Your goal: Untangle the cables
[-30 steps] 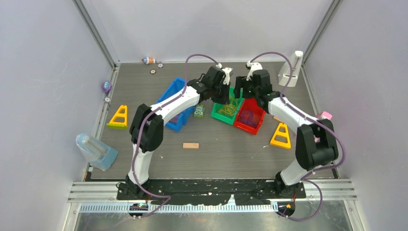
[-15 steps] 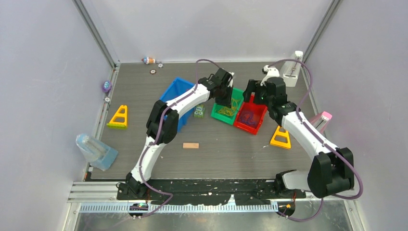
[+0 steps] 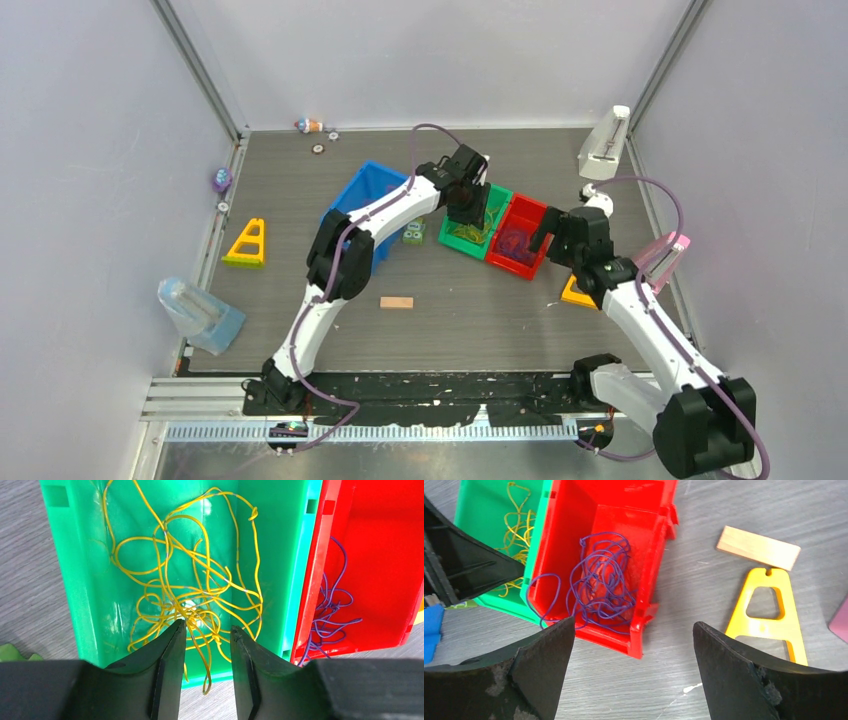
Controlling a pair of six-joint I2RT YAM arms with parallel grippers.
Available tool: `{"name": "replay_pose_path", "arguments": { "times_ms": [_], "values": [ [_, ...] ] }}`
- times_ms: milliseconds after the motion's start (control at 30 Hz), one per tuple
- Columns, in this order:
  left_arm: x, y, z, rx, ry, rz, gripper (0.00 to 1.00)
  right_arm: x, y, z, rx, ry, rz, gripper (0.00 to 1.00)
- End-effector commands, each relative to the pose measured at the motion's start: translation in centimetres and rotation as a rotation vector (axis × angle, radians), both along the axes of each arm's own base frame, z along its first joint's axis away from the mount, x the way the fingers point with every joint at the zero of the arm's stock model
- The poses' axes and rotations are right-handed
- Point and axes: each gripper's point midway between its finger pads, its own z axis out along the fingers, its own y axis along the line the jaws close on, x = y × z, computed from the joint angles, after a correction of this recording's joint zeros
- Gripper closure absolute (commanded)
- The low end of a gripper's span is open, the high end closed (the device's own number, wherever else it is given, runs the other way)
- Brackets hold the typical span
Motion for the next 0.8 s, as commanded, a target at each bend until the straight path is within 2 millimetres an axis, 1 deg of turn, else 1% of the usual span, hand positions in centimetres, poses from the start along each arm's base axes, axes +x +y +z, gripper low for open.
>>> {"name": "replay_pose_path", "arguments": {
  "times_ms": [0, 33, 67, 167, 267, 300, 400, 433, 533, 567, 667, 700, 733, 767],
  "values": [
    [0.7, 0.1, 6.8, -0.032, -0.146, -0.021, 0.60, -1.2, -2.1, 0.4, 0.004, -0.040, -0.135, 0.07],
    [0.6, 0.3, 7.5, -0.030, -0.160, -0.023, 0.60, -1.4, -2.1, -0.3, 0.002, -0.028, -0.137, 0.07],
    [0.6, 0.5, 8.1, -0.028, -0.171, -0.026, 0.59, -1.5, -2.0, -0.5, 0.011, -0.025, -0.137, 0.07],
    [0.6, 1.3, 9.9, -0.014, -0.209, -0.024, 0.51, -1.5, -1.3, -1.7, 0.037, 0.006, -0.117, 0.08],
    [0.4, 2.2, 11.3, 0.005, -0.243, -0.022, 0.42, -1.1, -0.4, -2.9, 0.074, 0.035, -0.095, 0.08],
    [0.3, 2.5, 12.2, 0.004, -0.257, -0.023, 0.39, -1.0, 0.0, -3.1, 0.087, 0.042, -0.083, 0.08],
    [-0.4, 3.2, 13.9, -0.006, -0.285, -0.034, 0.34, -0.5, 0.6, -3.9, 0.114, 0.050, -0.073, 0.09],
    [-0.6, 3.4, 14.8, -0.016, -0.302, -0.035, 0.33, -0.4, 0.7, -4.1, 0.117, 0.054, -0.073, 0.10],
    [-1.7, 4.4, 17.1, -0.050, -0.347, -0.038, 0.32, 0.4, 1.0, -4.9, 0.126, 0.067, -0.073, 0.16],
    [-2.2, 4.9, 17.6, -0.055, -0.356, -0.037, 0.31, 0.5, 1.2, -5.4, 0.131, 0.085, -0.068, 0.17],
    [-4.3, 6.8, 18.1, -0.069, -0.373, -0.039, 0.31, 1.8, 2.4, -5.5, 0.175, 0.072, -0.036, 0.20],
    [-4.9, 7.7, 18.5, -0.073, -0.393, -0.025, 0.30, 2.5, 2.7, -5.7, 0.192, 0.067, -0.037, 0.21],
    [-5.5, 8.8, 18.5, -0.069, -0.408, -0.010, 0.30, 3.2, 3.2, -5.4, 0.210, 0.057, -0.024, 0.22],
    [-6.1, 9.7, 18.2, -0.066, -0.418, -0.001, 0.29, 3.9, 3.6, -5.7, 0.220, 0.058, -0.019, 0.22]
  ]
}}
